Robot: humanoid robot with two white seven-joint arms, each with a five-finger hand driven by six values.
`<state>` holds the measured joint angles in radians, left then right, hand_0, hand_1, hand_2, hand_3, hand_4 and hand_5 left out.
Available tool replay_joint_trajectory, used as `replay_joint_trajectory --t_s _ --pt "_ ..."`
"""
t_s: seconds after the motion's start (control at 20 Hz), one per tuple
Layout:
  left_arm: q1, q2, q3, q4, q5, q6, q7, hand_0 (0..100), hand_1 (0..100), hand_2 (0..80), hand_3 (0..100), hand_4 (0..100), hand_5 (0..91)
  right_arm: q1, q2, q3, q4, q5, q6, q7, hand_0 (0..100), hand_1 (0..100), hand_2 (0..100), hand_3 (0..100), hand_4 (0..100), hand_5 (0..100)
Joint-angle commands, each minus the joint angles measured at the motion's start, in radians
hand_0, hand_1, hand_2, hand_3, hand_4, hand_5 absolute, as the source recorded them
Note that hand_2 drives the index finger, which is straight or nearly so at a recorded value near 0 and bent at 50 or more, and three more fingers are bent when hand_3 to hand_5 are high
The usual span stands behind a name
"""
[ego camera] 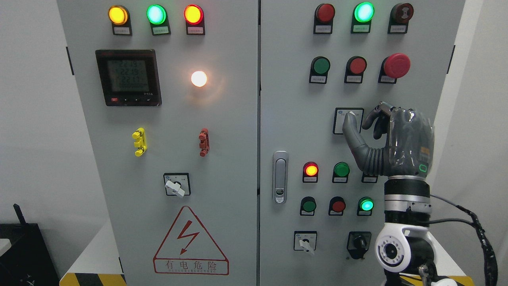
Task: Rotate and turn off gray switch
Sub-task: 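Open the right hand's fingers and pull back from the switch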
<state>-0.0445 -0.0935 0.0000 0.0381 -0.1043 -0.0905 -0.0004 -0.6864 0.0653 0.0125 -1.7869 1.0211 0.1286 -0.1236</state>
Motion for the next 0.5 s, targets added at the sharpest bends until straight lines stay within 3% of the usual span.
replay_joint_trajectory --t_s 0.0,0.1,0.2,0.3,0.45 --pt "0.000 0.000 0.032 0.000 0.000 0.000 0.000 12 39 0.0 0 0 0.0 0.042 -0.005 0.012 -0.072 -0.003 -0.076 -0.050 37 38 68 94 88 100" --pt "0.000 0.000 0.032 0.000 0.000 0.000 0.000 12 39 0.0 0 0 0.0 0.070 -0.007 0.006 -0.081 -0.003 -0.171 -0.102 36 38 63 94 90 99" --pt "0.000 0.000 0.034 0.000 0.000 0.000 0.000 12 39 0.0 0 0 0.0 0.112 -0.018 -0.003 -0.097 -0.003 -0.246 -0.114 36 37 56 94 89 92" --pt "0.000 0.000 0.032 -0.001 0.000 0.000 0.000 12 39 0.0 0 0 0.0 0.157 -0.018 -0.005 -0.117 -0.003 -0.280 -0.114 36 36 50 87 75 72" --pt "0.000 0.000 0.032 0.000 0.000 0.000 0.000 12 39 0.0 0 0 0.0 0.208 -0.024 -0.006 -0.134 -0.007 -0.316 -0.108 36 32 47 59 42 32"
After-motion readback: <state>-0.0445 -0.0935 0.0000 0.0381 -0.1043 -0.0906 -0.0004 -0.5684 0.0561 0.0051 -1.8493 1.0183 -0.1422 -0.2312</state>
